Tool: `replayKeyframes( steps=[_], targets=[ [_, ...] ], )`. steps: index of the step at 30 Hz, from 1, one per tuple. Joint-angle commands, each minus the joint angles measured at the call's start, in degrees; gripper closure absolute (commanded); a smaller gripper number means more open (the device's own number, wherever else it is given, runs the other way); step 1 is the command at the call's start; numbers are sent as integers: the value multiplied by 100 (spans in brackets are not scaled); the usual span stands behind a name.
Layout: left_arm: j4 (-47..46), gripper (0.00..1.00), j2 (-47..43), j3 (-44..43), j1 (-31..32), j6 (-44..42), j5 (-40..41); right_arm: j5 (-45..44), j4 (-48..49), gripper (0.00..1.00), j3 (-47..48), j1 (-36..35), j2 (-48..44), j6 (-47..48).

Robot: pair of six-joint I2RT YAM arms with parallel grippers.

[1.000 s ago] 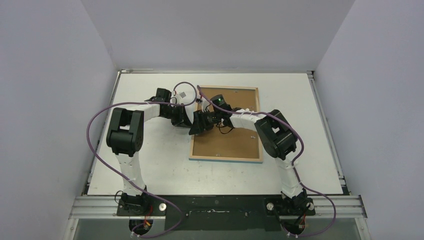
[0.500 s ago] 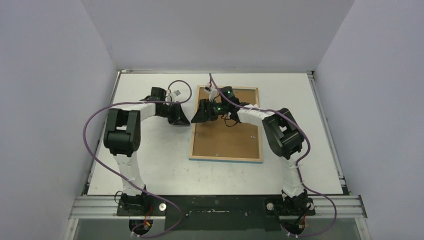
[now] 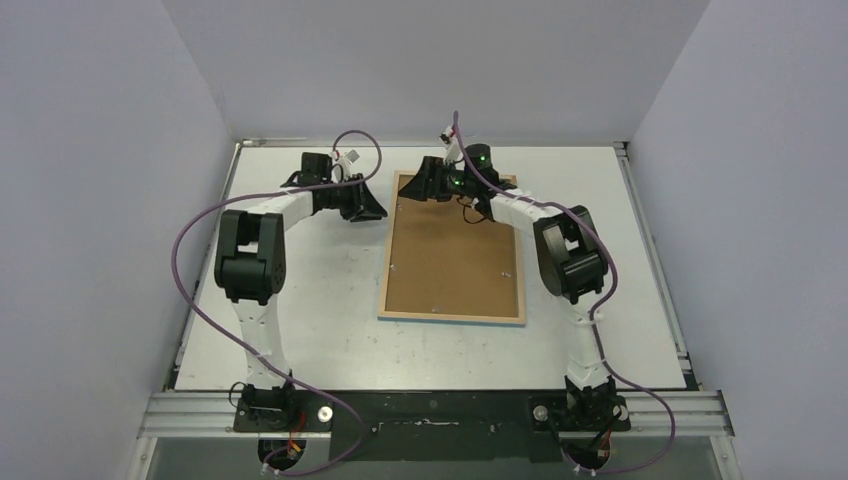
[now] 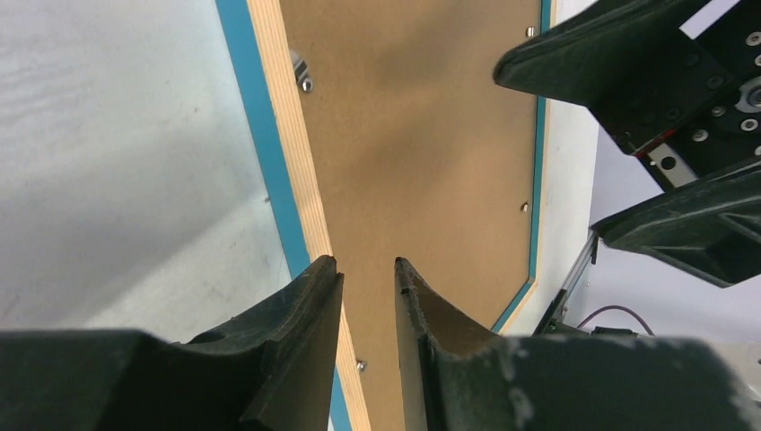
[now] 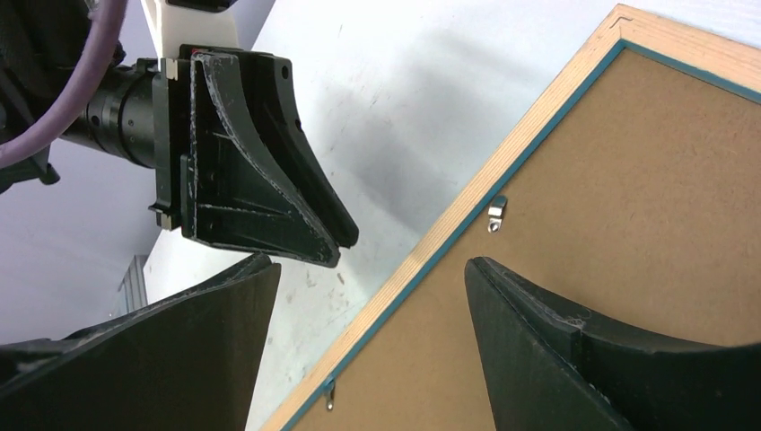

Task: Put the photo into the frame

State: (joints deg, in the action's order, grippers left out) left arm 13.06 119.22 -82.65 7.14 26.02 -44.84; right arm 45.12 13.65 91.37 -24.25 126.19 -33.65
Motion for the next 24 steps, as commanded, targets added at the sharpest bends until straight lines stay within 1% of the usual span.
replayKeyframes(
  steps=[1,6,12,18,24],
  targets=[
    [-263,76,364,-501,80,157,-63,-179,448,23,480,-58,419,-113],
    [-319,85,608,-612,136,180,18,-163,643,22,857,-62,835,-270],
    [-458,91,753,-560,200,309,63,-81,954,22,1084,-72,1151,-401],
    [-325,96,890,-665,214,247,178,109,909,22,1440,-72,1479,-326],
    [-167,100,958,-623,249,101,260,216,487,22,1783,-160,1692,27]
  ],
)
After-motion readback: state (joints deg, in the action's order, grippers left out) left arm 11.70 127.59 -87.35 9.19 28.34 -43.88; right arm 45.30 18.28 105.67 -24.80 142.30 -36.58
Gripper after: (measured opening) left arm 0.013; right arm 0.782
